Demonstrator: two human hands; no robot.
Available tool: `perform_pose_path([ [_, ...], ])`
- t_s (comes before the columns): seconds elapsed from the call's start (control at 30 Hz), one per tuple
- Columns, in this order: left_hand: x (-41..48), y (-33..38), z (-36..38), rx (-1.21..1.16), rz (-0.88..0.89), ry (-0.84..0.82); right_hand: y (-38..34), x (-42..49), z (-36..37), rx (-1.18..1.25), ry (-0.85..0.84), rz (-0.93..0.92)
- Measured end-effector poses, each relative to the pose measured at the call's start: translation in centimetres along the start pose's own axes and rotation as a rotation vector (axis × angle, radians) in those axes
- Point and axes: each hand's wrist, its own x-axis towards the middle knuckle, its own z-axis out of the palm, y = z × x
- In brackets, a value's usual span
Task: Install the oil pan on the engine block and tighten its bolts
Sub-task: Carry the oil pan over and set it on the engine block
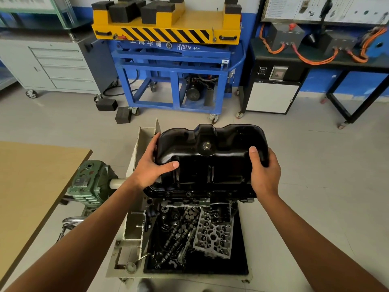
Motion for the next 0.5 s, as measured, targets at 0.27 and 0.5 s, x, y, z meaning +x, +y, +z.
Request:
perform_pose_path([
  [0.27,-0.6,0.6,0.1,0.013,-0.007,0.013,0.0,0.0,-0.4,-0.021,-0.044,-0.01],
  [0.5,-1.3,0.5,-0.4,0.047,0.011,0.059,-0.6,0.3,-0.6,-0.074,-0.035,-0.035],
])
